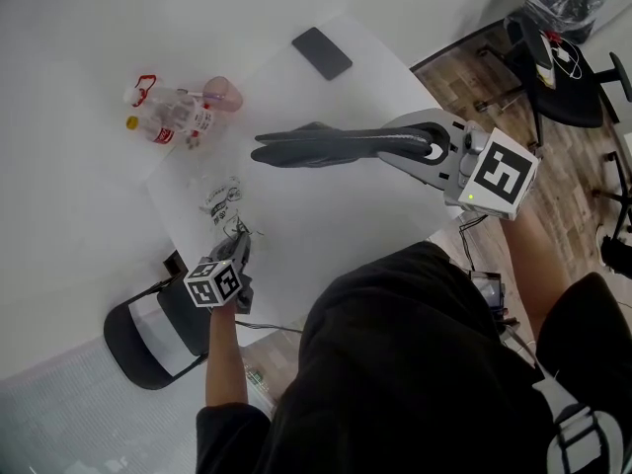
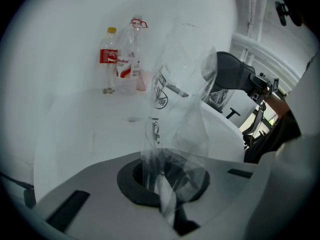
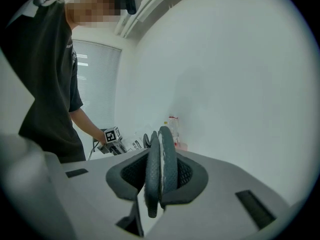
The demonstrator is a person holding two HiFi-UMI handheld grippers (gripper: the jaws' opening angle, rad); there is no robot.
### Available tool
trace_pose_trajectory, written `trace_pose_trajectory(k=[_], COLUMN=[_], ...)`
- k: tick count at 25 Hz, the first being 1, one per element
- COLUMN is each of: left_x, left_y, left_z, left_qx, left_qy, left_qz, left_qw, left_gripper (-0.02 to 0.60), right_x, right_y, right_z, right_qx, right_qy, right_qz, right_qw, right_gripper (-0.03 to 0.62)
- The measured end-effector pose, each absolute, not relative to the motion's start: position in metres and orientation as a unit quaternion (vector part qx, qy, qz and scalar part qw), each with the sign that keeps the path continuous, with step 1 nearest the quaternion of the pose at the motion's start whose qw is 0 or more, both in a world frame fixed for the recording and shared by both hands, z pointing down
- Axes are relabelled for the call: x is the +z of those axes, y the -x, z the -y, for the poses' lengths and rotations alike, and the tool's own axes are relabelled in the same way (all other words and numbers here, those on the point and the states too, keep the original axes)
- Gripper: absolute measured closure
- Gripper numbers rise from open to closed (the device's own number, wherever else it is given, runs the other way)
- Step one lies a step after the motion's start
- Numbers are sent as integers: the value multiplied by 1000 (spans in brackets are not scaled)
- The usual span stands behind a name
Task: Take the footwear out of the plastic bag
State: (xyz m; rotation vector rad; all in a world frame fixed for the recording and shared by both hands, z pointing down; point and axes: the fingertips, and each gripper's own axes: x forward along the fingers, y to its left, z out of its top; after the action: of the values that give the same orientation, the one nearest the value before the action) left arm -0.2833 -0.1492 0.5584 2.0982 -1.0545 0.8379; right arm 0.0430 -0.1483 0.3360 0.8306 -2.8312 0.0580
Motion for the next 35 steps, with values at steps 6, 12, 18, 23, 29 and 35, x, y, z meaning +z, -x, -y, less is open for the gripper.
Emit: trace_pose_trajectory(k=[6, 12, 18, 23, 29, 35], left_x=[554, 543, 543, 546, 547, 545], left_y=[285, 273, 254, 248, 244, 240], left_z=[149, 148, 141, 136, 136, 136], left_qx=[295, 289, 289, 286, 287, 287], left_qy=[-786, -776, -785, -787, -789, -797], left_qz=[432, 465, 454, 446, 441, 434], left_qw=[329, 314, 306, 316, 316, 308], left_gripper=[555, 555, 555, 555, 555, 555], right_x=[355, 379, 389, 391, 389, 389], right_y=[-52, -52, -50, -51, -50, -46], right_z=[149, 144, 146, 147, 145, 146], right_qx=[25, 37, 40, 40, 33, 26], right_qy=[-309, -323, -344, -341, -335, -330], right_qz=[944, 937, 930, 929, 931, 933], right_qw=[112, 126, 127, 135, 139, 144], right_gripper=[514, 516, 516, 516, 516, 516])
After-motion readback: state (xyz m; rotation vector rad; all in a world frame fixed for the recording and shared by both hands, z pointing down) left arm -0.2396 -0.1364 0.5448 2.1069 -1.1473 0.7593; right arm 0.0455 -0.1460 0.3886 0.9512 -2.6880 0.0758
